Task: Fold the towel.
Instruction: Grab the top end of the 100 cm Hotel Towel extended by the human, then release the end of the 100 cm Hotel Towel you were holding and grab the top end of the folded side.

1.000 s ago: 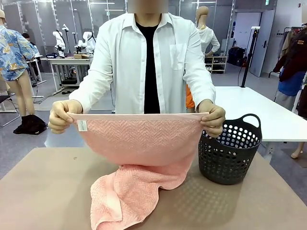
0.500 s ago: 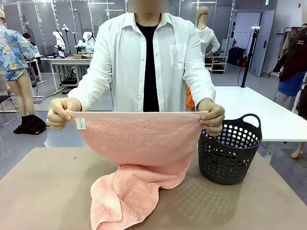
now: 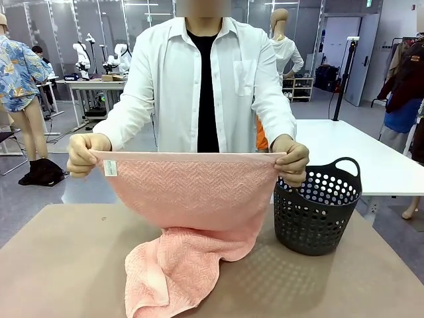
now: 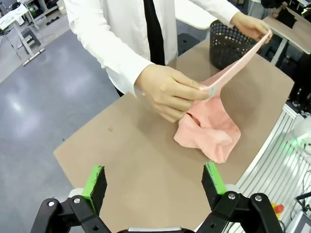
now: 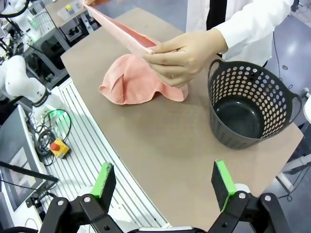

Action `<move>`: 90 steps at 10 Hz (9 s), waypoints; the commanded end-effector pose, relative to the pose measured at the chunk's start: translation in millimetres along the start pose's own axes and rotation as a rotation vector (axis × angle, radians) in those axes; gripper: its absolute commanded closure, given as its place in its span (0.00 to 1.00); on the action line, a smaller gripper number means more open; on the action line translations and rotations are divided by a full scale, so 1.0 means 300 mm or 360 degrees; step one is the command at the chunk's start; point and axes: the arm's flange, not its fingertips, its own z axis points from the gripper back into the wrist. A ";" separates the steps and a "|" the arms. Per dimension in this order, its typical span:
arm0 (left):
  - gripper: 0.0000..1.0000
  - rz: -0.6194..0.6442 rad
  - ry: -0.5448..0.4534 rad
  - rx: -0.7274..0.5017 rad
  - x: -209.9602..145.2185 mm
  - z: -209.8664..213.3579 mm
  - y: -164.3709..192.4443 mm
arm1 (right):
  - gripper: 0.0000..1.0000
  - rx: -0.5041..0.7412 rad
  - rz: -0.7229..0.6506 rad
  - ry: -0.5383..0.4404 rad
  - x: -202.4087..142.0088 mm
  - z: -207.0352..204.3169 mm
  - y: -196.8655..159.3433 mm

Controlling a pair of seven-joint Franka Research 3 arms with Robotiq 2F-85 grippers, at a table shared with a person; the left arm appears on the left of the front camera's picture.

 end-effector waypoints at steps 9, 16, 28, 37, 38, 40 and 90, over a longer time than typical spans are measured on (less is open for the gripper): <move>0.00 -0.1183 0.0713 -0.0372 0.575 -0.373 -0.350 | 0.00 0.0174 0.0822 0.0702 0.524 -0.290 0.303; 0.00 -0.1286 0.0983 -0.0323 0.685 -0.587 -0.500 | 0.00 0.0116 0.1053 0.1111 0.733 -0.582 0.481; 0.00 -0.1245 0.1017 -0.0348 0.572 -0.748 -0.480 | 0.00 -0.0180 0.1110 0.1082 0.768 -0.866 0.390; 0.00 -0.1234 0.1104 -0.0440 0.503 -0.867 -0.461 | 0.00 -0.0094 0.1100 0.1104 0.683 -0.974 0.315; 0.41 -0.1244 0.1095 -0.0437 0.498 -0.875 -0.459 | 0.10 -0.0094 0.1102 0.1101 0.677 -0.976 0.310; 1.00 -0.1246 0.1078 -0.0447 0.505 -0.873 -0.465 | 0.70 -0.0078 0.1108 0.1099 0.676 -0.976 0.311; 1.00 -0.1236 0.1101 -0.0460 0.510 -0.869 -0.466 | 1.00 -0.0112 0.1078 0.1134 0.691 -0.975 0.314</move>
